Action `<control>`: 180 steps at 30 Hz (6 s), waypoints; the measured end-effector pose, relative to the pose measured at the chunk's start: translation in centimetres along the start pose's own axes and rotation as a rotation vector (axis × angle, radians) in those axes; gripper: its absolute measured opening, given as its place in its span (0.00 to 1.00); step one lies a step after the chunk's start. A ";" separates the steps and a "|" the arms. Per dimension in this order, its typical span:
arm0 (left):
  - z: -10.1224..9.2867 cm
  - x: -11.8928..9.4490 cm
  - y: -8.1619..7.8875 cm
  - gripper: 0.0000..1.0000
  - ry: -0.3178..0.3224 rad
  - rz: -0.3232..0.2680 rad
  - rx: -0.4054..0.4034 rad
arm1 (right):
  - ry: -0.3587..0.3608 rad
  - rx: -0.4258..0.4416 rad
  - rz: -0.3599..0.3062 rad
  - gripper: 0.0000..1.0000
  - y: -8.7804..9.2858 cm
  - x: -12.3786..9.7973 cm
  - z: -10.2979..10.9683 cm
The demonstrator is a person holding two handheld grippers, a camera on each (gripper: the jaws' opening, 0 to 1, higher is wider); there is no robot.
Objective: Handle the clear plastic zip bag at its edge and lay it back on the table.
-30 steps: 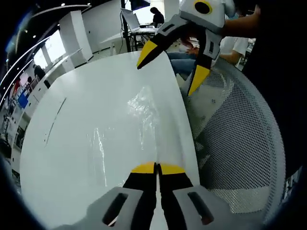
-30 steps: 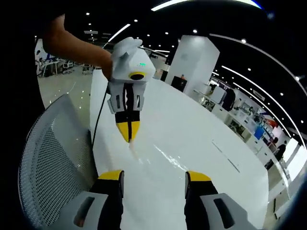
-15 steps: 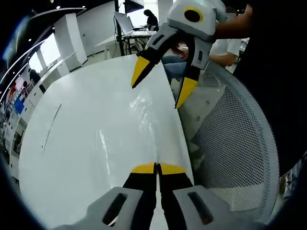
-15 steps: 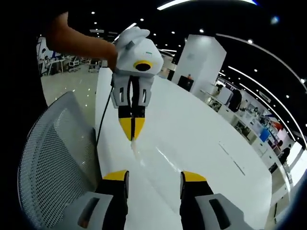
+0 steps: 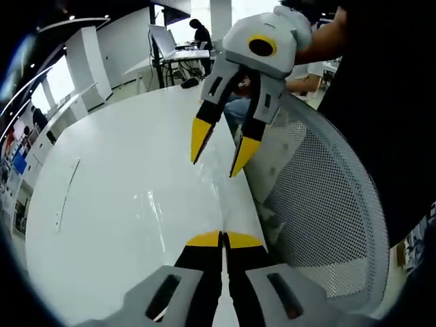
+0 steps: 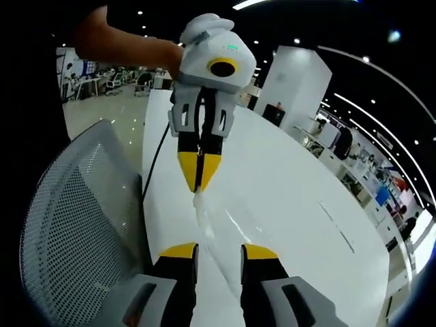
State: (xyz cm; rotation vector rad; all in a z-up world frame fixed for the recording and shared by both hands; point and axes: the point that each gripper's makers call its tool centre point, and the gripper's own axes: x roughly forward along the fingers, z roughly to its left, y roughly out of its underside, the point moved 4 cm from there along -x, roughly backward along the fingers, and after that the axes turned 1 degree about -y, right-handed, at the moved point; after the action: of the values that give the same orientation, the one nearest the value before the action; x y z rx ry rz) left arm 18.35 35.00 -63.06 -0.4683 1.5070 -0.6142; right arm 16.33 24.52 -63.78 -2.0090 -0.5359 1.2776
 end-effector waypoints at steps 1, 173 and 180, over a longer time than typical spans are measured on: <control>0.0 0.0 0.0 0.00 -0.001 -0.001 0.002 | 0.006 -0.005 -0.001 0.16 0.0 0.0 -0.1; 0.1 -0.1 -0.1 0.00 -0.154 0.048 0.163 | -0.111 -0.142 -0.041 0.00 -4.6 3.5 1.0; 0.3 0.0 -0.2 0.00 -0.151 0.053 0.169 | -0.102 -0.137 -0.036 0.00 -4.4 3.3 0.8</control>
State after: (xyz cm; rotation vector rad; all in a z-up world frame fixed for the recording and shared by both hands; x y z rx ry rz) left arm 18.64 34.86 -62.92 -0.3356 1.3089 -0.6442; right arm 17.12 29.99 -62.83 -2.0428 -0.7227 1.3594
